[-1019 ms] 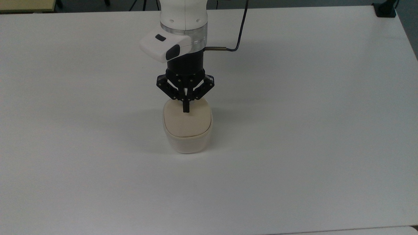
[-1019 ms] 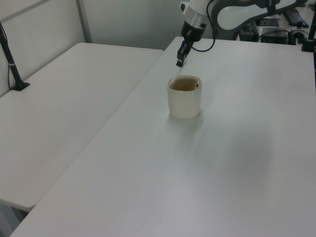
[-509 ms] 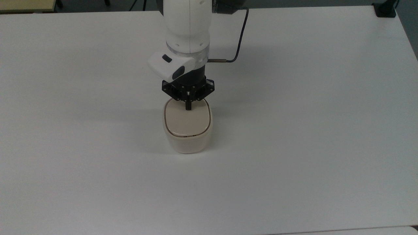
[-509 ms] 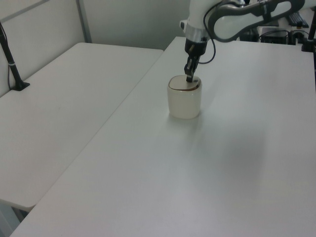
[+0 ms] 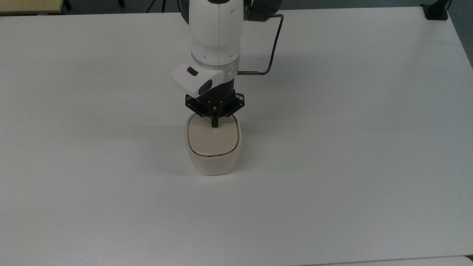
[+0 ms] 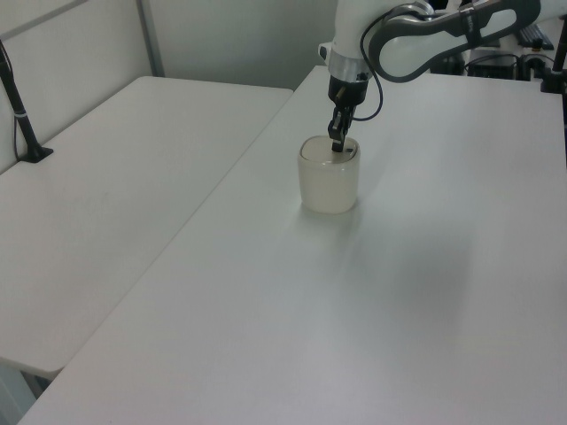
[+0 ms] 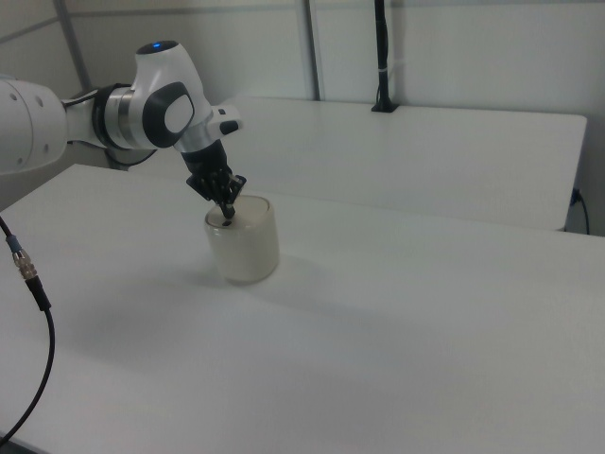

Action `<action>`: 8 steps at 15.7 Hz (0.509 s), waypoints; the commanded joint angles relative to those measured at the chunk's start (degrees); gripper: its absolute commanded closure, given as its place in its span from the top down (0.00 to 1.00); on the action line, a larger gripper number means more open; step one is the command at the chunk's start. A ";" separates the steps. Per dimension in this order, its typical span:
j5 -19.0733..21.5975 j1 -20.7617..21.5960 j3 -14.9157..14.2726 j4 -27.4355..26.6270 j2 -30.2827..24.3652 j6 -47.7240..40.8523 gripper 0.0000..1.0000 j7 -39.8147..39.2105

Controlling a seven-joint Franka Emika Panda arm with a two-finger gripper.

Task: Close the trash bin

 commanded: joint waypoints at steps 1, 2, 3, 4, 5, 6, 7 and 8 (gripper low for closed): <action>-0.42 0.57 -0.66 0.09 -3.91 -5.52 0.00 -0.41; -0.42 0.57 -0.66 0.09 -5.14 -7.37 0.00 -0.14; -0.42 0.57 -0.74 0.01 -6.46 -9.73 0.00 0.03; -0.42 0.48 -0.83 0.01 -7.69 -12.28 0.00 0.03; -0.42 0.57 -0.83 -0.25 -9.01 -14.48 0.00 0.03; -0.42 0.48 -0.83 -0.52 -10.32 -16.24 0.00 0.12; -0.42 0.48 -0.83 -0.78 -11.64 -17.83 0.00 0.21; -0.42 0.39 -0.92 -1.48 -13.05 -18.80 0.00 0.30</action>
